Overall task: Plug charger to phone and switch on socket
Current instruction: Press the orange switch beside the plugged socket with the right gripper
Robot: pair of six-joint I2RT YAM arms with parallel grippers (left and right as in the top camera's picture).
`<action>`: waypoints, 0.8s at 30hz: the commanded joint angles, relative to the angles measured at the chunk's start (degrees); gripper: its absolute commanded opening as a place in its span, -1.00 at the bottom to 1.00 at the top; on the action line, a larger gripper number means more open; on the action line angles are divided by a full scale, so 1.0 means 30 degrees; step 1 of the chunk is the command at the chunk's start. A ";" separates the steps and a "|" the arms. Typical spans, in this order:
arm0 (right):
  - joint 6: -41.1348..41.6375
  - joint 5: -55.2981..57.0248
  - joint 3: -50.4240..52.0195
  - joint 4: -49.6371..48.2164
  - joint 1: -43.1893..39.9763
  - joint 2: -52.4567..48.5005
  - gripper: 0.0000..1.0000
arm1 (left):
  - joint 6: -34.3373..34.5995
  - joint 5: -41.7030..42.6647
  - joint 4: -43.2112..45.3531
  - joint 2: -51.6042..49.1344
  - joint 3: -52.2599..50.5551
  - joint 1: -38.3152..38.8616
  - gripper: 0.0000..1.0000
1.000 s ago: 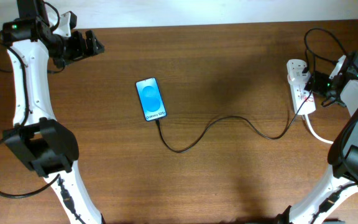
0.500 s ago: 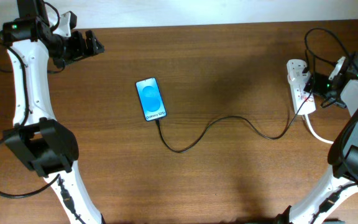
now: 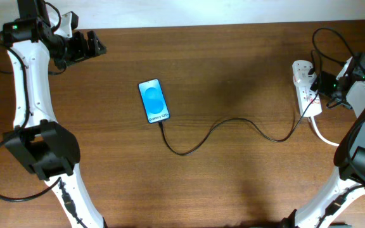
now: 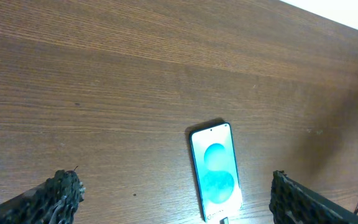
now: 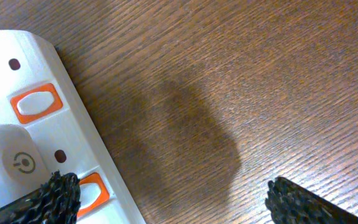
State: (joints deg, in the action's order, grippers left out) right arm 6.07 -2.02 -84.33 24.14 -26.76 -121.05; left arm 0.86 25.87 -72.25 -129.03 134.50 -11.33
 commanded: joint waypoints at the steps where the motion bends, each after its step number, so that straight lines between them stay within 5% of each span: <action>1: -0.0095 -0.0831 -0.0066 0.0466 0.0415 -0.0386 0.97 | -0.0233 -0.0080 -0.0036 -0.0102 0.0328 -0.0058 0.99; 24: -0.0889 -0.3534 -0.0029 0.1253 0.1086 -0.1464 0.97 | -0.0233 -0.0080 -0.0036 -0.0102 0.0328 -0.0058 0.99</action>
State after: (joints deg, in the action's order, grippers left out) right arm 5.82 -2.72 -85.82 25.63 -26.63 -122.10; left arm 0.86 25.85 -72.25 -129.03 134.50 -11.33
